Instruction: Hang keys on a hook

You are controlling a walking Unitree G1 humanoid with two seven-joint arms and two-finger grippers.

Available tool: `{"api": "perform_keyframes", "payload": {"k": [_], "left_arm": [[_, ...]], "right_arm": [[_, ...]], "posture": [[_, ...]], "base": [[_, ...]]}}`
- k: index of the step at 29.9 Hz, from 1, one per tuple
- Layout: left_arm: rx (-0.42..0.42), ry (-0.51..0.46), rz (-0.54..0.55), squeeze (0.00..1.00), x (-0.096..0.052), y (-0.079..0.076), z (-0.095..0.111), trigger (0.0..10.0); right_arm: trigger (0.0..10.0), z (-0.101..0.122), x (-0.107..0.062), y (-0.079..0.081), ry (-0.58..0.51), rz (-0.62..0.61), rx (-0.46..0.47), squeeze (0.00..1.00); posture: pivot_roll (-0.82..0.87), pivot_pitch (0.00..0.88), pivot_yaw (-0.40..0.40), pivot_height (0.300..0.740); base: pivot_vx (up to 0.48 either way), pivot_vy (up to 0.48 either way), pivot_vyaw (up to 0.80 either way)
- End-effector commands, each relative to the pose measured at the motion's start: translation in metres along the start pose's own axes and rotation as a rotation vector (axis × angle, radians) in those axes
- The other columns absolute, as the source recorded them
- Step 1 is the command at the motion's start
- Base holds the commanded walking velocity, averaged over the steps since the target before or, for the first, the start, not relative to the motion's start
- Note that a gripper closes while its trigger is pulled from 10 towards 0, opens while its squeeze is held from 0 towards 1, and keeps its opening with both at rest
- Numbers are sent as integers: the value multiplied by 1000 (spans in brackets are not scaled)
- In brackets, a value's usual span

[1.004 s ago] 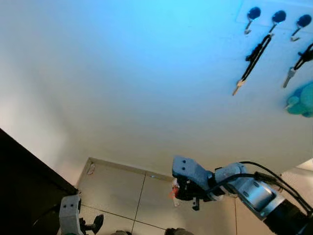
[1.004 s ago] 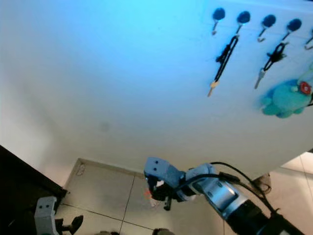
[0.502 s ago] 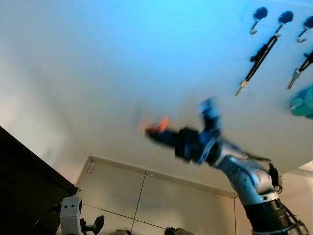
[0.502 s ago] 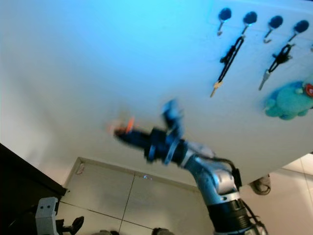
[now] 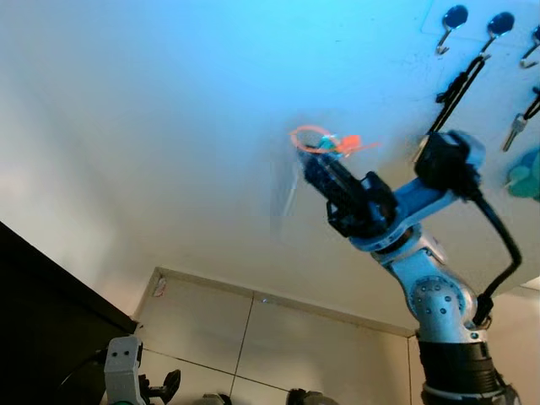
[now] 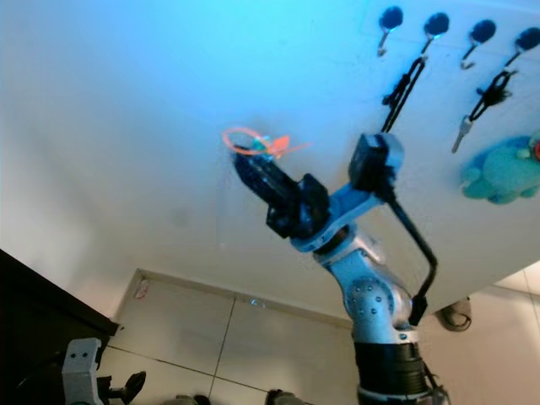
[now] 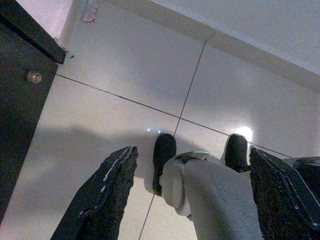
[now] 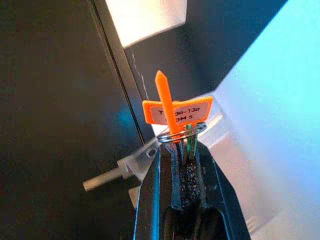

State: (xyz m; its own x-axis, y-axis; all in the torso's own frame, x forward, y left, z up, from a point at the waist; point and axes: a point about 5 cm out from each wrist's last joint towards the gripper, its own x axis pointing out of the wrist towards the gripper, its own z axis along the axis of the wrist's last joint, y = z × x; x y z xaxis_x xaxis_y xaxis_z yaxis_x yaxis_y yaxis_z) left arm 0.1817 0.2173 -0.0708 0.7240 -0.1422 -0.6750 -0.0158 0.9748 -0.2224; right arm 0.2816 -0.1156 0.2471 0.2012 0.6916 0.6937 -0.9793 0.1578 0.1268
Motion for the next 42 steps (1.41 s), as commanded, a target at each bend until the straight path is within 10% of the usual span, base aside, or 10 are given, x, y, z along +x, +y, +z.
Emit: {"api": "perform_keyframes", "payload": {"k": [1,19,42], "left_arm": [[4,50,3,0,-4,3,-11,10000],[26,74,-6,0,-5,2,-14,10000],[45,103,-9,0,-8,4,-20,10000]], "right_arm": [[0,6,-1,5,-52,5,10,0],[0,39,-21,0,-349,-187,-18,0],[0,50,-3,-27,-396,-346,-9,0]], "posture": [[-22,111,78,740],[-47,114,96,740],[-45,114,100,740]], "base": [[0,0,0],[0,0,0],[0,0,0]]}}
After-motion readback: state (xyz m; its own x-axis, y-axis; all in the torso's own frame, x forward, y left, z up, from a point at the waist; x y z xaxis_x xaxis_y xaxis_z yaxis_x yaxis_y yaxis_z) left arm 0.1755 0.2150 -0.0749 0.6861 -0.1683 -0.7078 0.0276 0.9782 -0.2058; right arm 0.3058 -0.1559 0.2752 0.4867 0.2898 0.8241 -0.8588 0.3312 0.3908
